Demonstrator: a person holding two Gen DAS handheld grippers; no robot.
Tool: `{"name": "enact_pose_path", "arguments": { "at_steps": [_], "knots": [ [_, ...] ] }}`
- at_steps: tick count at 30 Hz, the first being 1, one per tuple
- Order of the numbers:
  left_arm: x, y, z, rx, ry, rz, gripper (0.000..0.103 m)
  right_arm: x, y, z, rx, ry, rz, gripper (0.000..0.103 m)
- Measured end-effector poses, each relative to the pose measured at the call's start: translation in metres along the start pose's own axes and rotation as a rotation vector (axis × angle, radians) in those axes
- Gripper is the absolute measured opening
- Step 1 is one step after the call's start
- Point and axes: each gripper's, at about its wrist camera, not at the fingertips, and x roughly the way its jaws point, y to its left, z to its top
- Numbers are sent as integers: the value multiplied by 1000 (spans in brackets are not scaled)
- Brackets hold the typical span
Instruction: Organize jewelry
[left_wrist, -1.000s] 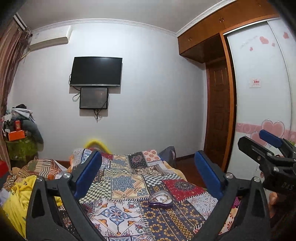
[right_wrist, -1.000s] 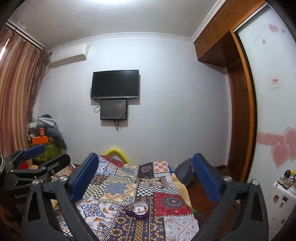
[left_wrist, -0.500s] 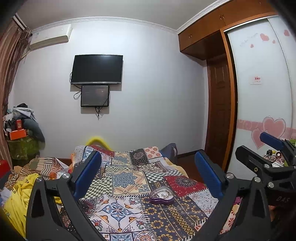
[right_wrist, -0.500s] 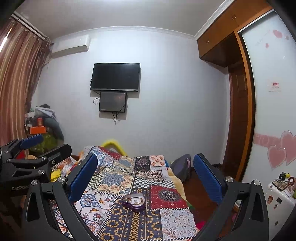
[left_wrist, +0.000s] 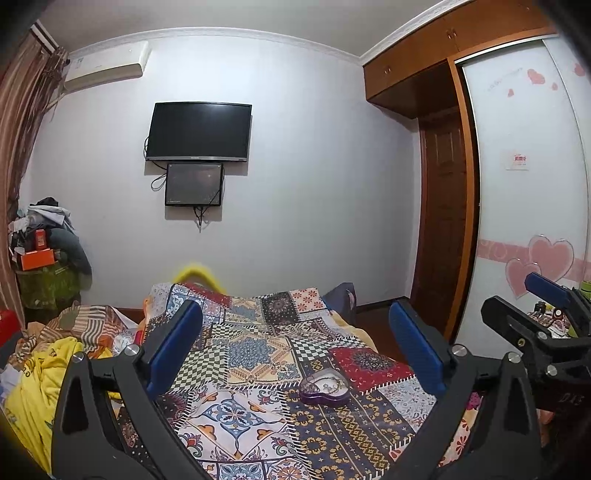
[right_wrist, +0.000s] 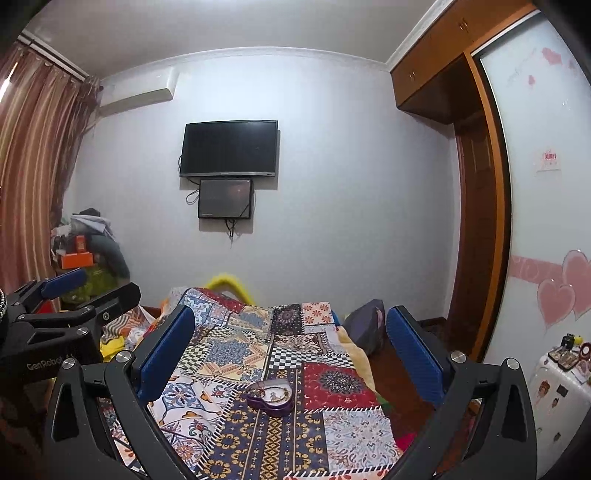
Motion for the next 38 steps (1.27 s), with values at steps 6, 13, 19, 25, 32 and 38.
{"name": "enact_pose_path", "arguments": {
  "at_steps": [6, 13, 19, 25, 32, 38],
  "knots": [
    [4, 1, -3, -1, 14, -1, 102, 1, -5, -2, 22, 16, 5, 103],
    [7, -1, -5, -6, 23, -14, 102, 2, -8, -2, 39, 23, 6, 103],
    [8, -4, -6, 1, 32, -31, 102, 2, -11, -3, 50, 25, 8, 103],
    [7, -6, -6, 8, 31, -45, 102, 1, -12, -3, 60, 26, 7, 103],
    [8, -8, -7, 13, 31, -55, 102, 3, -14, -3, 67, 30, 4, 103],
    [11, -9, -8, 16, 39, -65, 102, 6, -16, -3, 76, 36, 6, 103]
  ]
}}
